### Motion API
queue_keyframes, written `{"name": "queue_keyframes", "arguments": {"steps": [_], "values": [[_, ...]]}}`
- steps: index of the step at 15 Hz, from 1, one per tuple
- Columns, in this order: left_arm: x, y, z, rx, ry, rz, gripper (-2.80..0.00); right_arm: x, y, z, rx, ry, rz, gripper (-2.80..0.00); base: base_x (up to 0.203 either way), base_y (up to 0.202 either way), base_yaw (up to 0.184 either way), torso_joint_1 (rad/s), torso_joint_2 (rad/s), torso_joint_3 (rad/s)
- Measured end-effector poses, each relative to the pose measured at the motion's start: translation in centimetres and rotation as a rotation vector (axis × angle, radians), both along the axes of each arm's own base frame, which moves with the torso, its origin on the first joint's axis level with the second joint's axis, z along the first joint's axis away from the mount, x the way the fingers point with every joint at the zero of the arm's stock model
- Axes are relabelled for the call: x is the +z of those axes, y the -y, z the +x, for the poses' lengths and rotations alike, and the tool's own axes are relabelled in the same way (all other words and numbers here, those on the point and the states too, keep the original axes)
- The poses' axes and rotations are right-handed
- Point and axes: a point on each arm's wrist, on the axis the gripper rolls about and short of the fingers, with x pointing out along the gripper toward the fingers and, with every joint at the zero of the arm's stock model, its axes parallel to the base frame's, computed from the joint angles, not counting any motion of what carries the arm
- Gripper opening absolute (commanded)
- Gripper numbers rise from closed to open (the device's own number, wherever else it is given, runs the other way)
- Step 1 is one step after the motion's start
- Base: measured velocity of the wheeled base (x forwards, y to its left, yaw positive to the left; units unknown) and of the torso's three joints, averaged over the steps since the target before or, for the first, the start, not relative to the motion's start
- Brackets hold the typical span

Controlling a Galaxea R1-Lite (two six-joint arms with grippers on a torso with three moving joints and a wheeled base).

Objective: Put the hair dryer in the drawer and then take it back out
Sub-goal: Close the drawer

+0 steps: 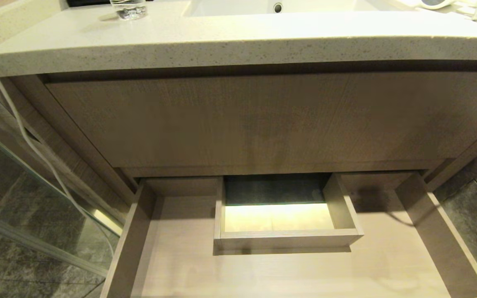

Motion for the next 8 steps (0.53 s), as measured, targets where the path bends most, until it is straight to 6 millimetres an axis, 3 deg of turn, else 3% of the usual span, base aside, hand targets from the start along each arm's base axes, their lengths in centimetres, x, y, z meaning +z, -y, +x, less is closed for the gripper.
{"name": "queue_keyframes", "arguments": {"steps": [3, 6, 8], "values": [[0.0, 0.0, 0.0, 0.0, 0.0, 0.0, -2.8, -3.4, 2.1, 4.9, -0.089, -0.193, 0.135, -2.8, 0.0, 0.0, 0.0, 0.0, 0.0, 0.0], [0.0, 0.0, 0.0, 0.0, 0.0, 0.0, -2.8, -9.3, 4.4, 9.1, -0.103, -0.207, 0.155, -2.8, 0.0, 0.0, 0.0, 0.0, 0.0, 0.0], [0.0, 0.0, 0.0, 0.0, 0.0, 0.0, -2.8, -13.0, 6.0, 10.5, -0.071, -0.19, 0.139, -2.8, 0.0, 0.0, 0.0, 0.0, 0.0, 0.0]]}}
